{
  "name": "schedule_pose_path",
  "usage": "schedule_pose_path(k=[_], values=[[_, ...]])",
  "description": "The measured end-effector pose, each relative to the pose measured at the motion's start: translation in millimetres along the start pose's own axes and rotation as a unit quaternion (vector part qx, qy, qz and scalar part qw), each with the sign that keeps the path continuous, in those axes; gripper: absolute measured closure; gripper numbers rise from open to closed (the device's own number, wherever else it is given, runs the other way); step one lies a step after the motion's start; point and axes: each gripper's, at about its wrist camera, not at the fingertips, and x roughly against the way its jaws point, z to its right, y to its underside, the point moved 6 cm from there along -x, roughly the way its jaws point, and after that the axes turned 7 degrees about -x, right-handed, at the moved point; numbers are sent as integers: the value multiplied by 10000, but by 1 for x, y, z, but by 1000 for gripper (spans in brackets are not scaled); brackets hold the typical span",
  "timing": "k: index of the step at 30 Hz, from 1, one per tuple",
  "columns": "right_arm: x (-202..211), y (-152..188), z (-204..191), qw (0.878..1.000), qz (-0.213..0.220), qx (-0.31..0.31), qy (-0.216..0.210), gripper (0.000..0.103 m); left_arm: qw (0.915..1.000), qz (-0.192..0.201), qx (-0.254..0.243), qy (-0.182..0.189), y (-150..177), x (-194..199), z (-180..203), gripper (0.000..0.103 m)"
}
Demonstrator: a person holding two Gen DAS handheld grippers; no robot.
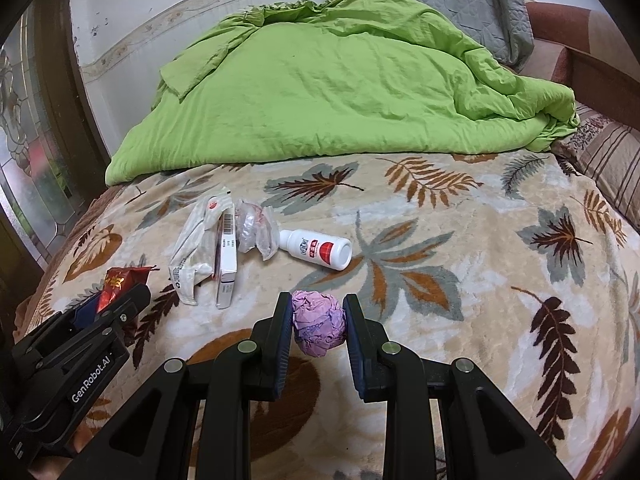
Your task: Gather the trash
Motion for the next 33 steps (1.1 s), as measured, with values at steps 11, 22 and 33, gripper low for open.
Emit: schedule_pose_path(k=[11, 22, 33], values=[[1, 4, -7, 10000, -18, 46, -58, 76, 10000, -3, -5, -28, 1, 1, -5, 70], [3, 8, -12, 9999, -39, 38, -116, 76, 10000, -2, -4, -28, 1, 1, -6, 70], [7, 11, -15, 9999, -43, 4, -165, 76, 10000, 1, -6, -36, 1, 2, -5, 70]])
